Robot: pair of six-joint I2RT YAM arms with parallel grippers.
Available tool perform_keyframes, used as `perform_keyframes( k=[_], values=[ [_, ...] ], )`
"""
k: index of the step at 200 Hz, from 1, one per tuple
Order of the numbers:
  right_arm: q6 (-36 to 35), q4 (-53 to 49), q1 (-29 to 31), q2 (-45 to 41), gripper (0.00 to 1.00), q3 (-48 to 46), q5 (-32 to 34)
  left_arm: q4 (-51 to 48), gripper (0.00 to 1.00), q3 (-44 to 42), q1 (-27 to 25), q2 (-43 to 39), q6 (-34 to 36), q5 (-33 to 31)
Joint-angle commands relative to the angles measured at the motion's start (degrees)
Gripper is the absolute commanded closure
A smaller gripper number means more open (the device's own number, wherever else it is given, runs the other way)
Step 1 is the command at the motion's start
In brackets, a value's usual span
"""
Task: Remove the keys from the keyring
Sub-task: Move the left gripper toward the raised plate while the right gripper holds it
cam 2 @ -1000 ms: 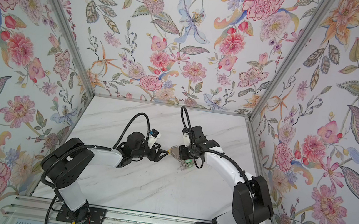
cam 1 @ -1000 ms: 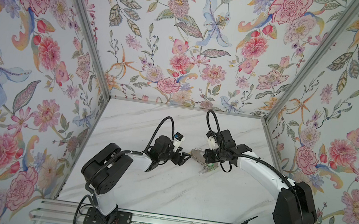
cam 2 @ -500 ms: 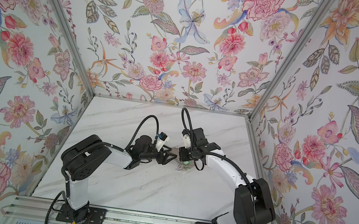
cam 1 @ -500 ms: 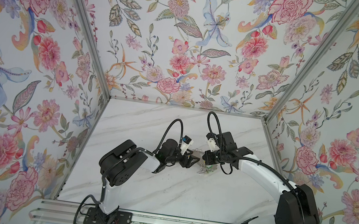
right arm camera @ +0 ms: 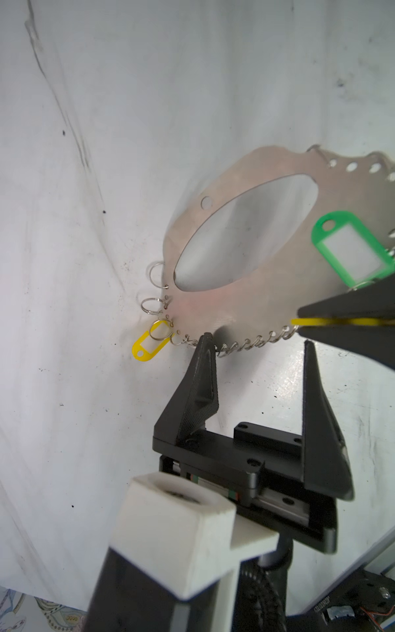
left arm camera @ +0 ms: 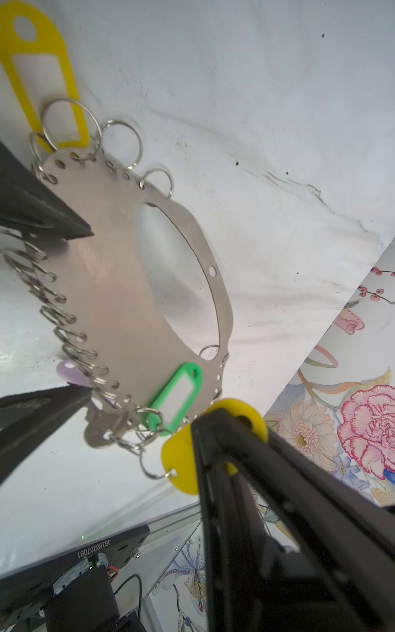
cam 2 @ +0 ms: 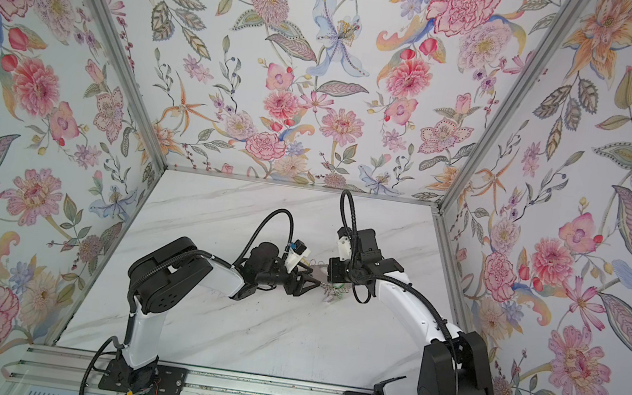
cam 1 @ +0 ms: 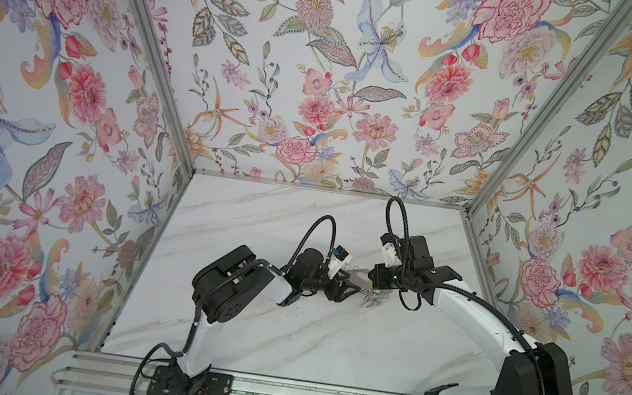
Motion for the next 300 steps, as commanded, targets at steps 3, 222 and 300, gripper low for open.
perform_keyframes(
  k=[3, 222, 300],
  values=[
    [1.97, 2.19, -1.37, -1.04, 0.95, -0.66, 0.57, 3.50, 0.30, -0.75, -1.73, 2.39, -2.64, 1.82],
    [-7.42, 1.37, -4.92, 5.27, 0.93, 2.54, -7.39, -32.96, 0.33, 21.35, 3.35, 4.25, 11.99, 4.96],
    [-7.35, 1.89, -4.46, 5.26, 0.92, 2.74, -5.21, -40.31, 0.33, 24.45, 1.48, 7.17, 12.06, 12.85]
  ],
)
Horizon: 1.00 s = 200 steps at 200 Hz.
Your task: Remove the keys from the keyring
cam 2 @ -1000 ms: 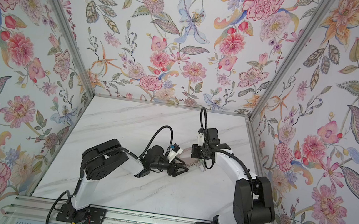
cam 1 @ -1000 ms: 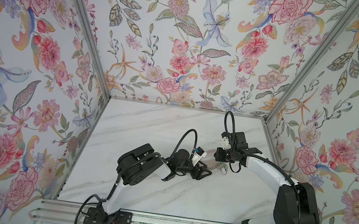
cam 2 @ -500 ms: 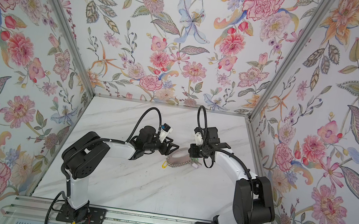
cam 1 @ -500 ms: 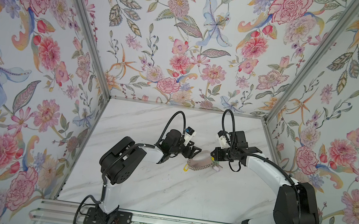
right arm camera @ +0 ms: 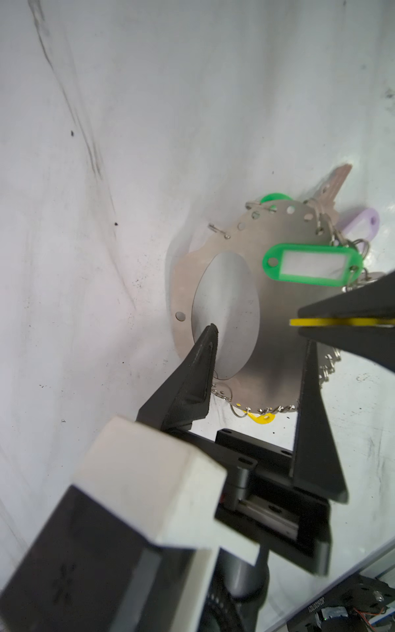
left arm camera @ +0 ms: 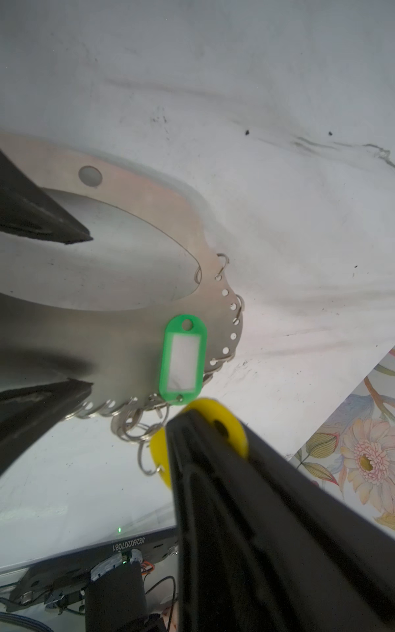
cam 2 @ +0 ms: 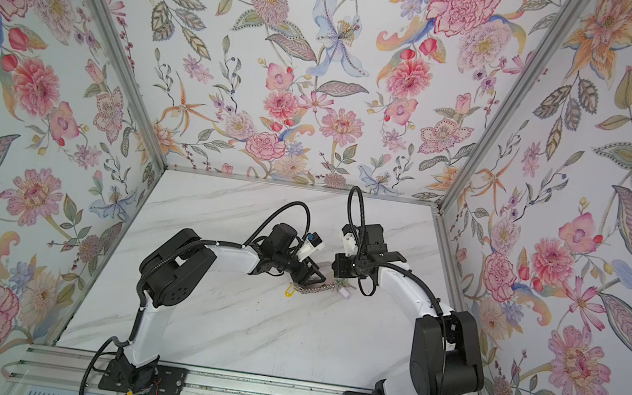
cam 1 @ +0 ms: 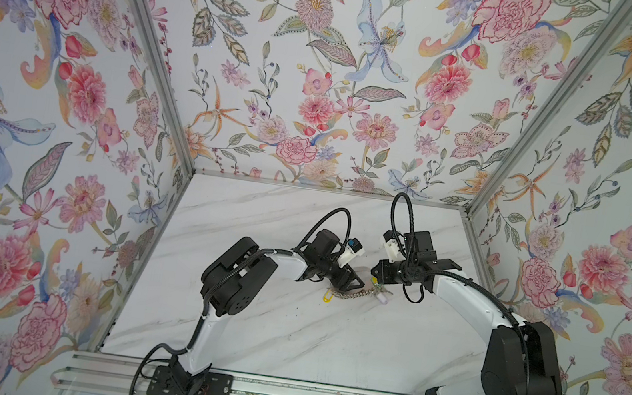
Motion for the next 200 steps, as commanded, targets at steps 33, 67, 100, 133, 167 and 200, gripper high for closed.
perform_keyframes(
  k=[33, 67, 100, 133, 167, 200],
  values=[
    [-1.08, 1.03, 0.80, -1.77, 0.92, 0.12, 1.17, -11.21, 0.32, 7.23, -1.25, 5.69, 4.71, 6.02],
    [-1.16, 1.18, 0.88, -1.49, 0.92, -0.26, 1.65, -15.99, 0.33, 10.07, -2.35, 7.76, 7.05, 5.18],
    [-1.20, 1.29, 0.88, -1.64, 0.92, -0.62, 1.75, -14.76, 0.52, 9.52, -2.80, 7.33, 6.67, 4.04],
    [-0.98, 1.30, 0.50, -2.64, 0.91, -1.73, 3.06, -12.44, 0.72, 7.57, -1.65, 5.20, 5.42, 1.63],
    [-0.16, 2.25, -0.25, -3.76, 0.91, -3.89, 3.77, -11.31, 0.82, 4.79, 0.81, 1.69, 5.01, -1.99],
    [1.09, 4.52, -0.46, -4.91, 0.90, -6.20, 3.96, -11.52, 0.92, 2.48, 3.10, -2.32, 5.13, -4.42]
  ],
)
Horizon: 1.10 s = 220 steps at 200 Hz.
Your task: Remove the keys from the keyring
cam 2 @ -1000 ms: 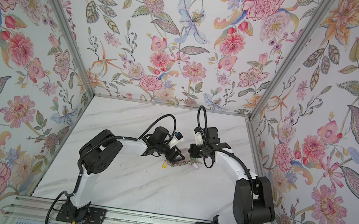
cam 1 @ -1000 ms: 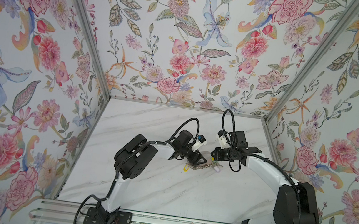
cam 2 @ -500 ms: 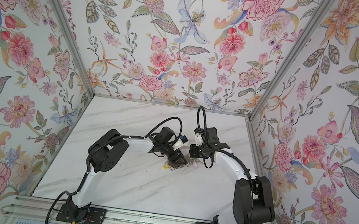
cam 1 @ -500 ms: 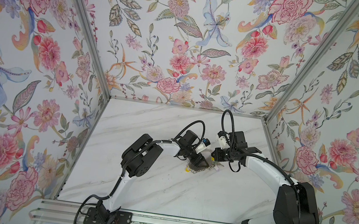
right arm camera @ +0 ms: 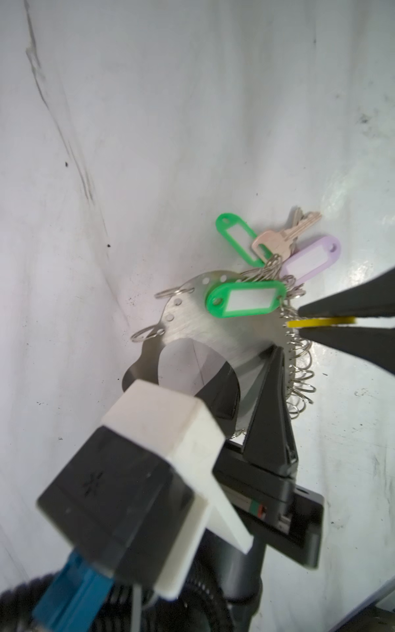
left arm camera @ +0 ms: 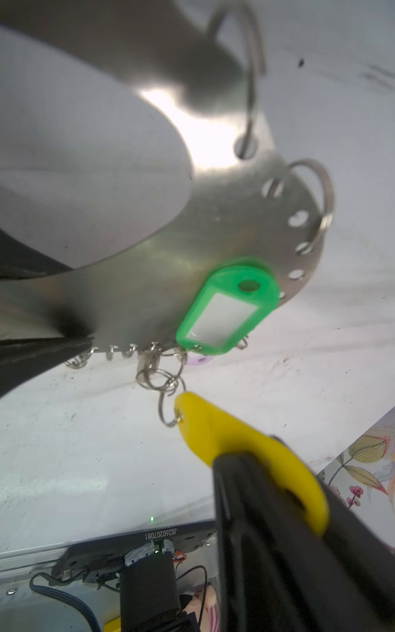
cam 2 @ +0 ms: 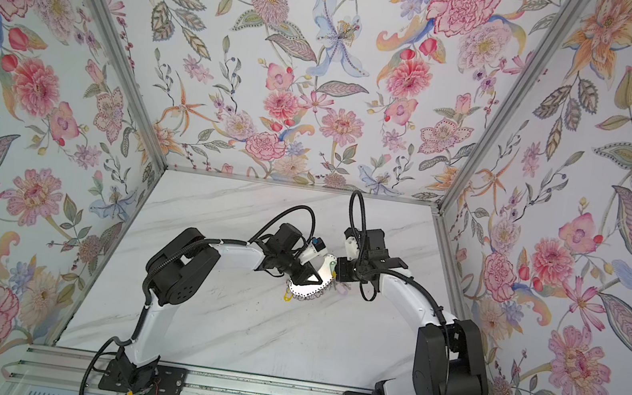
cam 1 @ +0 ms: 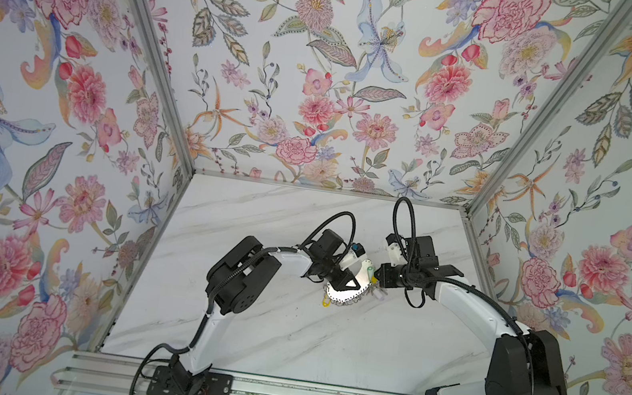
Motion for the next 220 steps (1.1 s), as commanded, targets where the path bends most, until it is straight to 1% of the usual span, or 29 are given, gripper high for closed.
perform_keyframes(
  k=[1, 22, 45, 65, 81, 92, 116, 141, 167, 206, 220],
  values=[
    [0.87, 2.40, -0.42, -1.53, 0.90, -2.07, 0.70, -0.61, 0.93, -2.11, 2.26, -4.04, 0.70, -4.69],
    [1.48, 3.51, -0.60, -1.77, 0.90, -3.38, 0.67, -2.16, 0.94, -2.93, 3.36, -6.83, 1.82, -6.76],
    [2.10, 4.80, -0.66, -1.64, 0.85, -4.82, 0.52, -5.12, 0.94, -2.77, 3.98, -9.59, 3.73, -9.46],
    [2.61, 5.95, -0.81, -1.90, 0.80, -5.66, 0.41, -7.54, 0.94, -1.87, 4.43, -10.86, 4.74, -9.97],
    [2.90, 6.71, -0.96, -2.06, 0.79, -6.01, -0.04, -8.82, 0.94, -1.39, 4.66, -11.79, 5.33, -10.39],
    [3.23, 7.33, -0.92, -2.20, 0.76, -6.23, -0.42, -9.65, 0.94, -1.07, 4.77, -12.46, 5.62, -11.08],
    [4.28, 10.21, -0.86, -2.92, 0.76, -7.46, -3.23, -10.79, 0.94, -0.45, 4.83, -13.87, 5.99, -11.72],
    [6.21, 15.11, 0.01, -3.74, 0.74, -9.14, -6.67, -12.24, 0.94, 0.63, 5.01, -14.74, 6.24, -11.49],
    [7.86, 21.10, 2.63, -3.53, 0.72, -10.84, -10.57, -13.84, 0.94, 1.83, 5.26, -15.63, 6.51, -10.66],
    [10.10, 28.52, 4.01, -4.25, 0.71, -13.95, -12.87, -15.99, 0.94, 3.17, 5.70, -17.31, 6.46, -8.05],
    [10.61, 30.81, 4.28, -4.69, 0.71, -14.78, -12.53, -16.35, 0.94, 3.30, 5.85, -17.83, 6.26, -6.59]
  ],
)
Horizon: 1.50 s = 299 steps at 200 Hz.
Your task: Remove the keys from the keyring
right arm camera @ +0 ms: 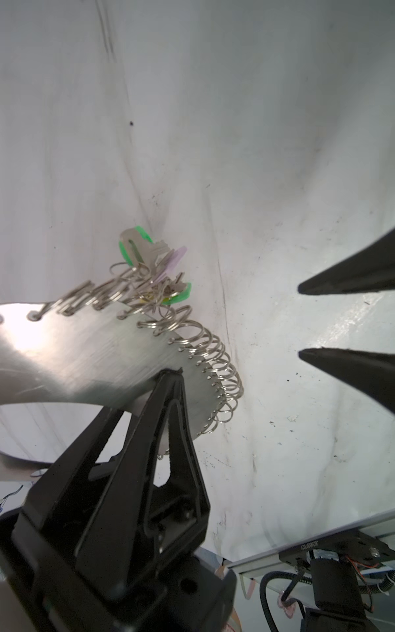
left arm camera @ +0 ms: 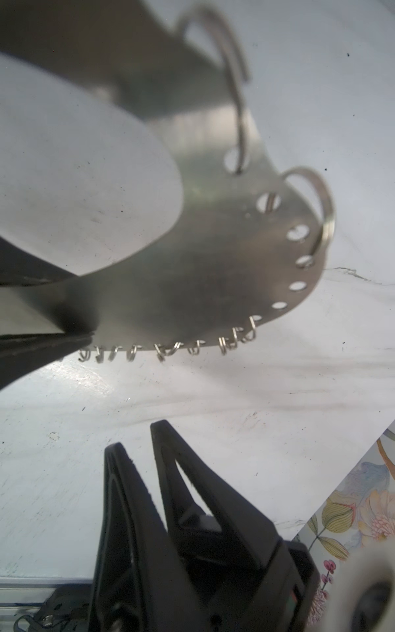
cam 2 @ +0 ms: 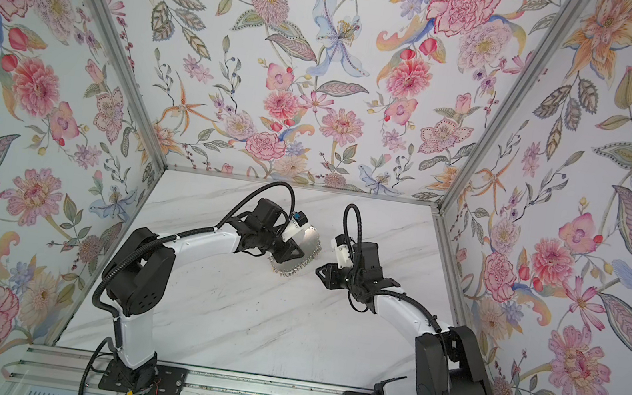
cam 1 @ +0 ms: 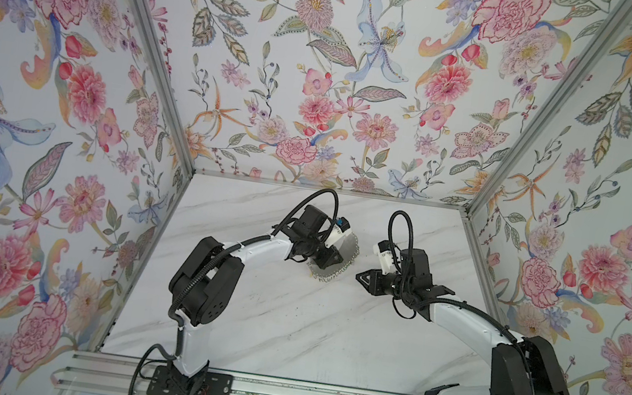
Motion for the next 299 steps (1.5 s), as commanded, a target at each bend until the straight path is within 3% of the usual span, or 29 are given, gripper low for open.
perform_keyframes(
  k=[1, 72, 96, 185, 257, 299],
  values=[
    [2.14, 6.96, 0.44, -1.53, 0.71, -1.70, -1.91, -1.56, 0.94, 2.36, 0.82, -3.48, 0.60, 3.58],
    [5.62, 17.87, 1.55, 3.12, 0.71, -1.83, -3.48, -2.65, 0.93, 2.01, 0.83, -5.85, -0.44, 7.08],
    [5.49, 18.03, 2.16, 5.48, 0.63, -0.27, -2.80, -2.68, 0.94, 1.88, 0.84, -6.64, -0.72, 7.49],
    [6.34, 23.18, 2.61, 6.89, 0.63, -0.61, -1.69, -3.13, 0.93, 1.92, 0.84, -8.13, -1.42, 8.89],
    [4.37, 19.53, 0.32, 3.16, 0.94, -3.23, -0.84, -2.53, 0.93, 0.31, 2.42, -8.84, -2.20, 7.53],
    [3.94, 17.32, -2.09, -1.25, 0.96, -6.45, -0.97, -2.06, 0.93, -0.42, 2.89, -8.97, -2.21, 7.00]
  ],
)
